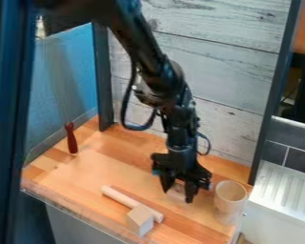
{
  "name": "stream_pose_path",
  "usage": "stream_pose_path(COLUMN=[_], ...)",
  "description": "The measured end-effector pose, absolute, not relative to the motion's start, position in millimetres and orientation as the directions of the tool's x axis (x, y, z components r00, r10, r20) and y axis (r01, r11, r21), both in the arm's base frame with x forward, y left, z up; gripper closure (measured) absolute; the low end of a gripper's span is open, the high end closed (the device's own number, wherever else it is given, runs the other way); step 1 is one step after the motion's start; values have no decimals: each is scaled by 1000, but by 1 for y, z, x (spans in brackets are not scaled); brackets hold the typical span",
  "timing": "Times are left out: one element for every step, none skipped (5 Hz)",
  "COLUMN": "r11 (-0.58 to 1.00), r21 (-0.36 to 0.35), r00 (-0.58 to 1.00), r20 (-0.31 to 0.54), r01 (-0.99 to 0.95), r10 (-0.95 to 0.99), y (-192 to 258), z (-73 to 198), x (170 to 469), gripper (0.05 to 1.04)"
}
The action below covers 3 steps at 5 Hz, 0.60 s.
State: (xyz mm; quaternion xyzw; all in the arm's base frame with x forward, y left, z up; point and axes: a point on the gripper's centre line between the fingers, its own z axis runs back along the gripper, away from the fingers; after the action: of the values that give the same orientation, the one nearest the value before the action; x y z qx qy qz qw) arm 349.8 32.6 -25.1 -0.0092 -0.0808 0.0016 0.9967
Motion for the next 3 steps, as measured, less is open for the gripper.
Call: stream_pose_path(r11=[999, 997, 997], r21=[34, 73, 72], r00=[983, 974, 973], r20=[182, 224, 228], r01=[26, 24, 20], r10=[-32, -40, -36], y=[27, 33, 33], z=[-32, -33, -33], x=[361, 375, 378], gripper=[492, 418, 129])
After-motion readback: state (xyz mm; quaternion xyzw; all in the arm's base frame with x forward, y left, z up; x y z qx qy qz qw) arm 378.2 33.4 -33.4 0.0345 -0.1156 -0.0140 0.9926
